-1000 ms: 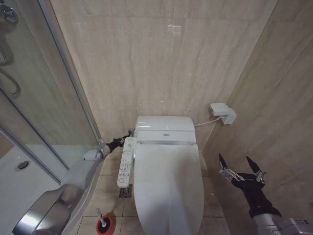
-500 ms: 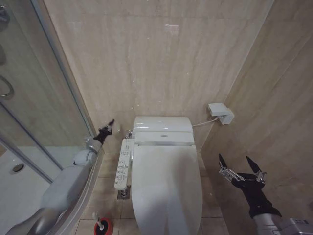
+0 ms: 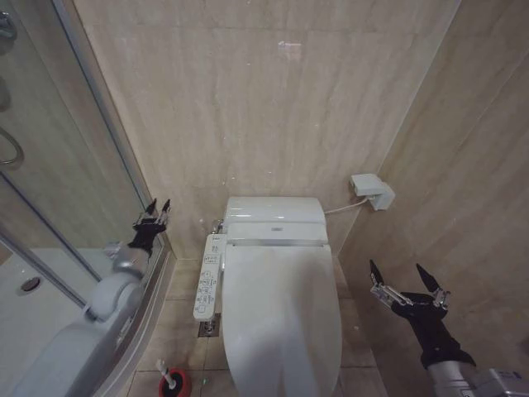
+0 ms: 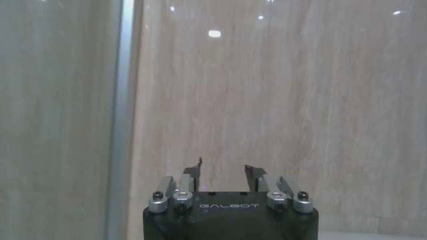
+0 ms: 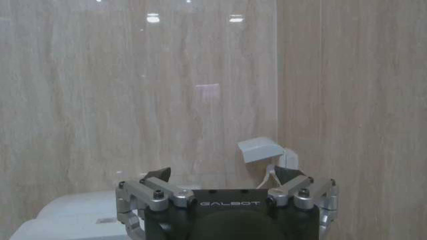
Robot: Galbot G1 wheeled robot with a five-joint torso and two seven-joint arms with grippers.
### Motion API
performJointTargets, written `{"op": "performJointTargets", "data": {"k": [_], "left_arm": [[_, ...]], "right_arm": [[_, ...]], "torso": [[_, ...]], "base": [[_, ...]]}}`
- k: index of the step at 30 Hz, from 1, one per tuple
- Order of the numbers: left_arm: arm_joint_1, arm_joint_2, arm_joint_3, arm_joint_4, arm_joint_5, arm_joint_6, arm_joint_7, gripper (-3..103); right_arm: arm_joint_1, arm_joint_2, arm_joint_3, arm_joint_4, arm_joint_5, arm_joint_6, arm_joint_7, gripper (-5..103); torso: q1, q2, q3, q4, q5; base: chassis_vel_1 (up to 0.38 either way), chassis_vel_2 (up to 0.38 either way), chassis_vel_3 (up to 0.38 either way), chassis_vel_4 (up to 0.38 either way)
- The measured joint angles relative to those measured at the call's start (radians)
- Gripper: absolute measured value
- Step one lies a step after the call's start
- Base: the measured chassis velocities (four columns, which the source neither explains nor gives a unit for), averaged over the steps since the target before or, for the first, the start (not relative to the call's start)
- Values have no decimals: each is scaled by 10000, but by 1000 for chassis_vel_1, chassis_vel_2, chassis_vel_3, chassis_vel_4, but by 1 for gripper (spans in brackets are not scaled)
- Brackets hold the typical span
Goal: Open the toilet lid, clean the toilet bowl with a toilet brush, close the toilet lid, and flush.
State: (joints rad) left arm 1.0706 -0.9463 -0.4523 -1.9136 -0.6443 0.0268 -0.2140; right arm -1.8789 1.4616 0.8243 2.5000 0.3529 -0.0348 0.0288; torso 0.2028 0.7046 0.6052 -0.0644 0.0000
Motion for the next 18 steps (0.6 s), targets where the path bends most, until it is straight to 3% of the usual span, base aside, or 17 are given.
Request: {"op": "performJointTargets", "data": {"k": [4,5,6,8,11,12,18], "left_arm": [[2630,-437,-2041,-1761,477,254,23,42],[2630,-437,-2041,-1761,477,254,23,42],[3262,-721,-2505,-2202,638,241,140,69],[4604,-1366,-3106,-3041,1024,22,516,69],[5622,-1906,-3337,-3625,1503,-345,820,69],[5969,-2124,-3354,-3880,1700,-502,903,95],[6491,-2674,-3125,-4515,2236,-728,1021,95]], "right_arm": [[0,0,1,-1,-1,0,6,100],[0,0,1,-1,-1,0,6,100],[0,-3,1,0,0,0,3,100],[0,-2,0,-1,0,0,4,100],[0,0,1,-1,-1,0,6,100],[0,-1,1,-1,-1,1,5,100],[0,0,0,0,0,0,4,100]], "torso": [[-1,0,0,8,1],[-1,0,0,8,1],[-1,1,0,7,0],[-1,1,0,6,0],[-2,1,1,9,1],[-2,1,0,10,1],[0,1,1,1,1]], "base": [[0,0,0,0],[0,0,0,0],[0,0,0,0],[0,0,0,0],[0,0,0,0],[0,0,0,0],[0,0,0,0]]}}
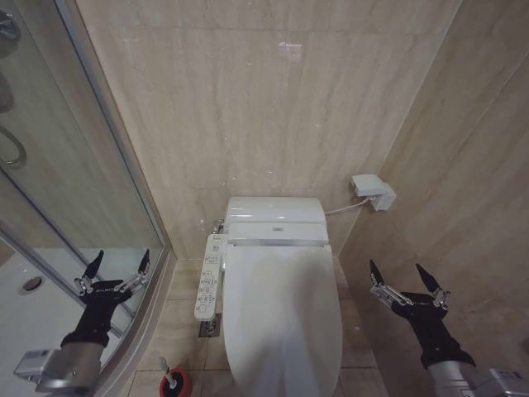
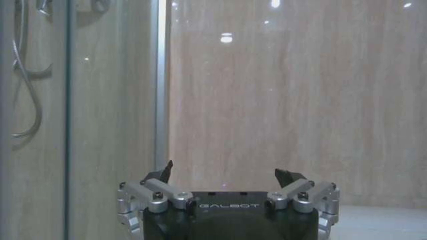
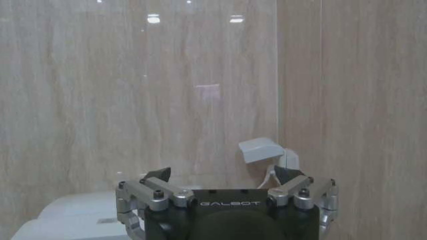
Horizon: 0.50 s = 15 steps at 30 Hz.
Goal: Open the toilet lid, clean the toilet bowl with a toilet brush, close the toilet lid, and flush.
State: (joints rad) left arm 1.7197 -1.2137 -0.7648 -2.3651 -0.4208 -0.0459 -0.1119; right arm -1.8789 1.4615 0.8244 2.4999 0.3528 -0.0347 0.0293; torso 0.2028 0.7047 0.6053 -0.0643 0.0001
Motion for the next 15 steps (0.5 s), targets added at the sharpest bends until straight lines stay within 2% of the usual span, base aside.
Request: {"op": "performJointTargets", "data": {"k": [2,3,4,15], "left_arm": [[168,-173,430,-255,313,-16,19,95],[231,-259,630,-361,417,-19,34,100],[309,-391,810,-479,538,-22,63,100],[881,-897,1111,-1095,1739,-187,154,100]], "right_arm": [[0,0,0,0,0,0,0,100],[0,0,0,0,1,0,0,100],[0,0,0,0,0,0,0,100],[0,0,0,0,0,0,0,100]], "torso": [[1,0,1,0,0],[2,0,1,0,0],[2,0,1,0,1],[1,-1,1,4,1]], "base": [[0,0,0,0],[0,0,0,0],[0,0,0,0],[0,0,0,0]]}}
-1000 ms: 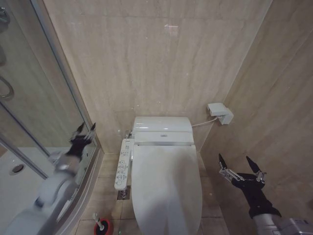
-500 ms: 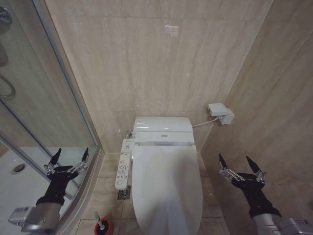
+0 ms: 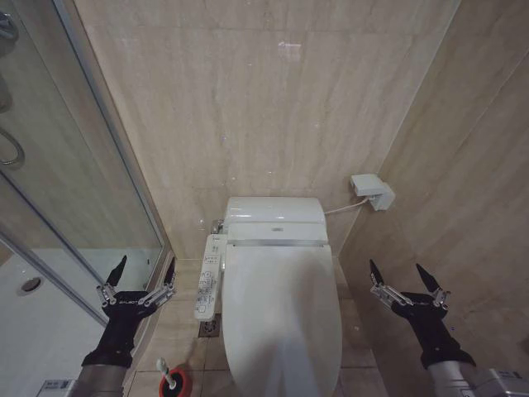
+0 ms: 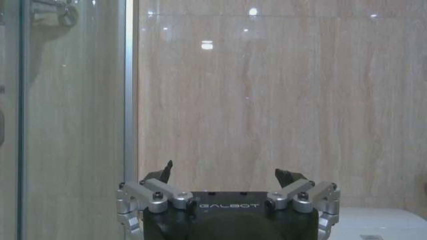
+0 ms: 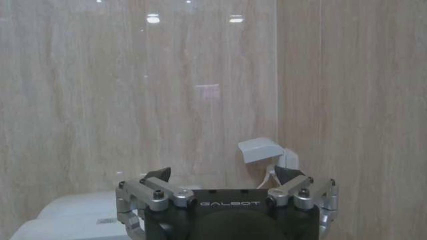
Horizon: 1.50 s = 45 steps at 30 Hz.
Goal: Open the toilet lid, clean the toilet bowl with a toilet brush, close the toilet lid, and flush.
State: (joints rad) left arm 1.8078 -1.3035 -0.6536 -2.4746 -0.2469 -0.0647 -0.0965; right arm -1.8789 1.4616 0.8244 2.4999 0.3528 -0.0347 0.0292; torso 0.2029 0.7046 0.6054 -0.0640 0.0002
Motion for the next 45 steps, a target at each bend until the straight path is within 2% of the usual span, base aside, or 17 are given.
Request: {"op": "performJointTargets", "data": {"k": [23,39,41,44,45], "left_arm": [[-53,21,1,40,-11,-10,-29,100],[-60,29,2,55,-27,-7,-29,100],[-60,29,2,58,-29,-6,-30,100],[-58,29,2,58,-31,-6,-29,100],[-58,29,2,59,-31,-5,-29,100]], "right_arm": [[0,0,0,0,0,0,0,100],[0,-1,0,0,0,0,0,100],[0,0,0,0,0,0,0,100],[0,0,0,-1,0,-1,1,100],[0,0,0,0,0,0,0,100]], "torso": [[4,-2,2,-1,-1],[2,-1,2,-2,0],[0,0,-1,-1,-9],[-2,0,0,-1,10],[-1,1,-1,0,-4]], "base": [[38,-32,-36,43],[265,-273,-257,261],[344,-363,-340,358],[385,-354,-403,373],[377,-426,-357,381]]}}
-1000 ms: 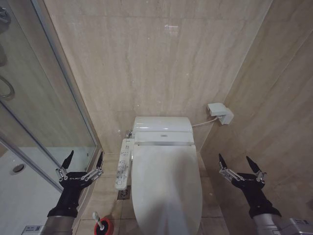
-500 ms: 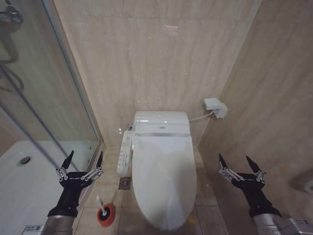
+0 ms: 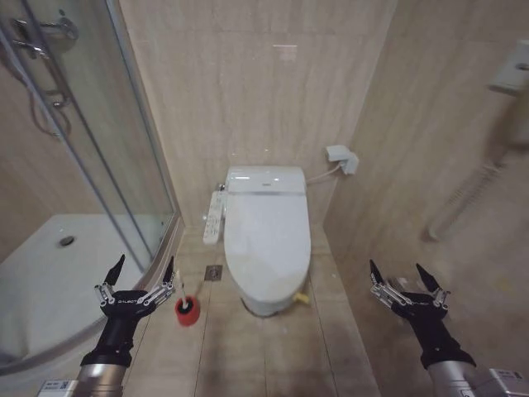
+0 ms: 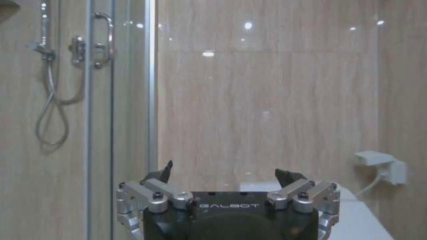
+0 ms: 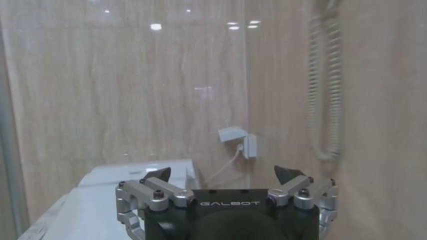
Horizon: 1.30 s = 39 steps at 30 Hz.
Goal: Open the toilet lid, clean the toilet bowl with a toilet brush, close the toilet lid, and flush.
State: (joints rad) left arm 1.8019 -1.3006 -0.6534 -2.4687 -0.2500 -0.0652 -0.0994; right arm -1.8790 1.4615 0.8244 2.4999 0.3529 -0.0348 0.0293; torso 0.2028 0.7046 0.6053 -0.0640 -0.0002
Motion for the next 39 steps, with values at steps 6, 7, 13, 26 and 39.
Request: {"op": "performJointTargets", "data": {"k": [6,7,13,26,39], "left_arm": [[3,0,0,4,-2,0,0,100],[4,0,-1,4,-2,1,0,100],[-3,0,0,4,-2,0,1,100],[-2,2,0,4,-3,0,0,100],[-2,2,0,4,-3,1,0,100]], "right_arm": [[-3,0,0,0,0,0,0,100],[-2,0,0,1,0,0,-3,100],[-1,0,0,0,0,0,0,100],[1,0,0,0,-1,0,0,100],[0,0,0,0,0,0,0,100]], "torso": [[-8,4,-4,0,-9],[-9,5,-6,2,-4],[2,-1,2,-4,4],[2,-3,1,-1,2],[1,-2,1,-1,2]], "base": [[303,-281,-309,292],[113,-90,-114,125],[-15,-12,-29,19],[-28,27,51,-28],[0,0,0,0]]}}
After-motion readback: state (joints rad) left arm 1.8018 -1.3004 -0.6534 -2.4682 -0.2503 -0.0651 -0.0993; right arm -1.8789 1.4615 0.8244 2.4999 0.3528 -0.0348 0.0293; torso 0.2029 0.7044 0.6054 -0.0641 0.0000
